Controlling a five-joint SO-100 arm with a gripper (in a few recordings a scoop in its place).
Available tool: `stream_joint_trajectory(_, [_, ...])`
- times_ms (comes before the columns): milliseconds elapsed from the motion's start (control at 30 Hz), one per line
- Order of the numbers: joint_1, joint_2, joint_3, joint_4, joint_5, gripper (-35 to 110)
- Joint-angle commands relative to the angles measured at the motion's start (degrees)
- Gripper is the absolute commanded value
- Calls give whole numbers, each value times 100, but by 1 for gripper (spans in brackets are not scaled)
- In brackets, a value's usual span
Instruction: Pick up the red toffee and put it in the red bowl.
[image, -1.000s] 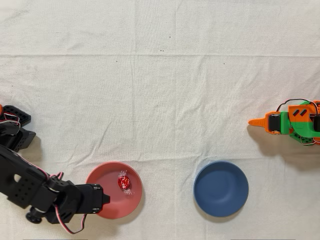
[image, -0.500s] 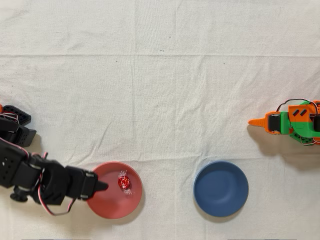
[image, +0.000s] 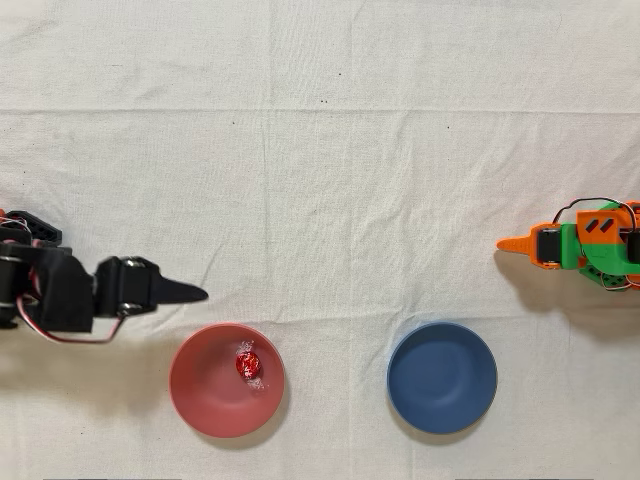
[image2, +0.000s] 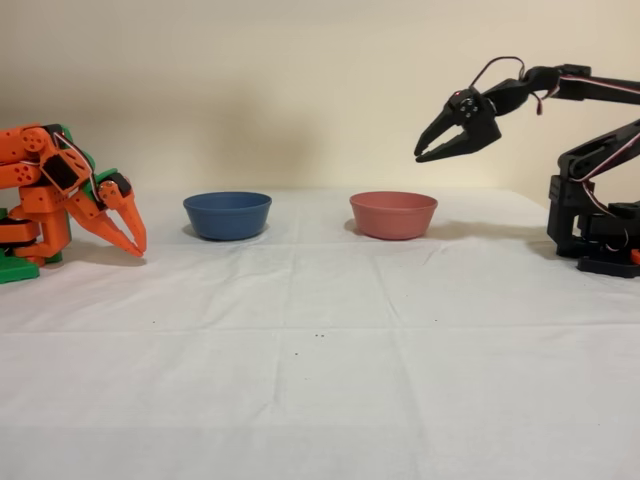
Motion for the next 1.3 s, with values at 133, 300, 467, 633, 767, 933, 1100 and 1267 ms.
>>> stream_joint_trajectory(133, [-642, 1881, 1222, 185, 18, 1])
stream_joint_trajectory(300, [-984, 2777, 1811, 519, 158, 1])
stream_joint_trajectory(467, [-993, 3085, 2188, 905, 334, 1])
stream_joint_trajectory(633, [-993, 3085, 2654, 967, 536, 1])
stream_joint_trajectory(767, [-896, 3059, 2944, 914, 677, 1])
stream_joint_trajectory(933, [-782, 3085, 3164, 932, 721, 1])
stream_joint_trajectory(1100, [-773, 3085, 3393, 984, 967, 1])
stream_joint_trajectory(1267, [-747, 3085, 3445, 932, 940, 1])
